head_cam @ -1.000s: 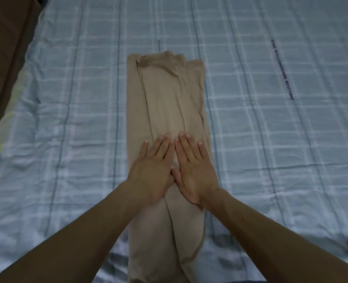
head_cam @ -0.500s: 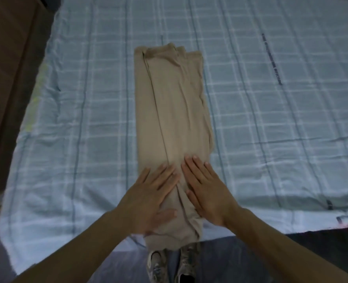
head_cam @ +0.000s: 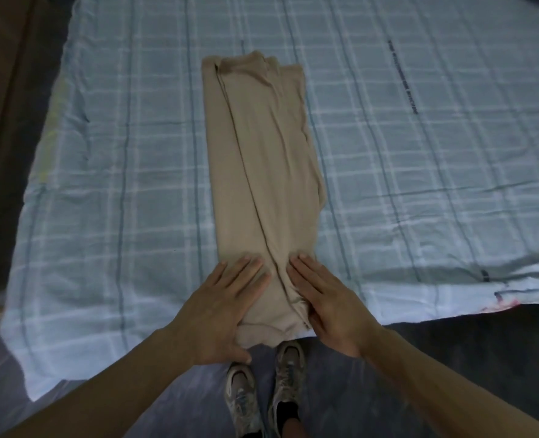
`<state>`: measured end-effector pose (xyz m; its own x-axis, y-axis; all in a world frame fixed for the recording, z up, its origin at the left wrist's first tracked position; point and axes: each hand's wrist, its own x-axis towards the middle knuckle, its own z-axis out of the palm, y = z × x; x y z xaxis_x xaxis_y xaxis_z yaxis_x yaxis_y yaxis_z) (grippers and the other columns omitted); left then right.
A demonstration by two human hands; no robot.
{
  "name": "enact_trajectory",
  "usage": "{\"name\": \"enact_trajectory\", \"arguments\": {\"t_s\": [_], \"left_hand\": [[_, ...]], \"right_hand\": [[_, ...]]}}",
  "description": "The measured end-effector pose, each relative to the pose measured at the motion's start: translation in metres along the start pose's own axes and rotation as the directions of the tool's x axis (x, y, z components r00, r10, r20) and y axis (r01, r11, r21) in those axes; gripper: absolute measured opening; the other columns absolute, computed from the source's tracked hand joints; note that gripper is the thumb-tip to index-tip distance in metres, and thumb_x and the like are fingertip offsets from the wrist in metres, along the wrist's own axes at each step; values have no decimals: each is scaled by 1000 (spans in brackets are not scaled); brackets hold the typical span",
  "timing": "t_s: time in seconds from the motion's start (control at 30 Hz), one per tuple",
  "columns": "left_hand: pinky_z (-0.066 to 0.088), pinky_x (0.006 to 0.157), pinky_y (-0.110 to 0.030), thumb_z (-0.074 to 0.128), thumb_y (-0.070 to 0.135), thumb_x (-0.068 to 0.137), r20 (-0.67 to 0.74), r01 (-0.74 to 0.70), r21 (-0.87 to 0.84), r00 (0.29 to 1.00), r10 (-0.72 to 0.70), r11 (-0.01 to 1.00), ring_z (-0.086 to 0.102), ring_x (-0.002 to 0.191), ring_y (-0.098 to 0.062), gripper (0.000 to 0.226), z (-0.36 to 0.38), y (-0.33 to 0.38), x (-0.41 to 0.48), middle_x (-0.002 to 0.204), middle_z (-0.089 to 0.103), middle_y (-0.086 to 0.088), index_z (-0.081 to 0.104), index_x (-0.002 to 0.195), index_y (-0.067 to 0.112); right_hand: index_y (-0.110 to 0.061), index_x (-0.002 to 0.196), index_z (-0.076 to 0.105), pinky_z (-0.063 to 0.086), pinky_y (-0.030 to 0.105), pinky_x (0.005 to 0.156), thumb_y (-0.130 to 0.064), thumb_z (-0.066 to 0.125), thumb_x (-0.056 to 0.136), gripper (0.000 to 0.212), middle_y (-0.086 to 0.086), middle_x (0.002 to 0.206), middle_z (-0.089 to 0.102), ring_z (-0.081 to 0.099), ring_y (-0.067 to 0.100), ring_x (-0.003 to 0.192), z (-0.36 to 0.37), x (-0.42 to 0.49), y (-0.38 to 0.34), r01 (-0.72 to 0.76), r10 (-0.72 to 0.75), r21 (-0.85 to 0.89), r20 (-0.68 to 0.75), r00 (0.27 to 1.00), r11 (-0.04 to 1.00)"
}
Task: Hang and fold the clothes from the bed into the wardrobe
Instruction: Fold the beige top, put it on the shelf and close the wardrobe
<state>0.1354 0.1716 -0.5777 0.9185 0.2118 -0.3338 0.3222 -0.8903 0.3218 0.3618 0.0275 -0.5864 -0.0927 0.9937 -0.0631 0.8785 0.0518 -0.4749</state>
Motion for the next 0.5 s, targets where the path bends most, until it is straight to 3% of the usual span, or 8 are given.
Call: {"name": "enact_trajectory", "arguments": {"t_s": [0.13,0.23,0.3,0.37,0.43,0.5], "left_hand": [[9,120,-48,77,53,59,-83,-1,13,997,2,1000,-1,152,-27,124,4,3,2,166,0,-8,9,157,18],[24,116,-49,80,39,58,-154,-35,-83,988,22,996,23,148,-28,102,3,-1,3,160,27,-8,37,149,21],[38,109,-50,80,33,61,-235,-64,-140,972,30,988,43,138,-29,77,1,-4,5,148,49,-8,57,134,19],[48,101,-42,71,33,71,-338,-85,-172,941,22,981,57,124,-26,48,-4,-2,7,132,63,-6,68,116,18],[49,90,-33,57,34,77,-398,-56,-215,917,-35,975,64,107,-21,33,-10,1,8,114,70,-2,71,101,16],[49,79,-34,52,32,77,-365,17,-322,920,-141,947,64,93,-19,28,-16,4,10,98,69,2,68,95,18]], "right_hand": [[-6,156,10,17,48,121,-27,65,76,99,9,165,2,-2,23,152,-1,-1,0,4,5,-65,136,991,998],[-7,156,5,10,45,123,-45,73,74,114,8,165,-3,-5,23,152,-5,-1,3,41,-20,-123,168,986,992],[-7,156,10,16,47,122,-46,74,76,110,8,165,3,1,24,152,-3,-2,2,48,-33,-130,114,993,990],[-7,155,16,19,47,121,-43,73,79,102,9,164,9,5,24,152,2,-1,1,35,-26,-134,68,997,990],[-8,154,24,20,46,121,-35,68,84,87,10,163,16,11,24,151,6,0,1,26,-23,-153,16,1000,988],[-9,151,34,21,44,121,-27,60,89,69,10,160,27,20,24,150,8,3,1,13,-22,-152,-53,998,988]]}}
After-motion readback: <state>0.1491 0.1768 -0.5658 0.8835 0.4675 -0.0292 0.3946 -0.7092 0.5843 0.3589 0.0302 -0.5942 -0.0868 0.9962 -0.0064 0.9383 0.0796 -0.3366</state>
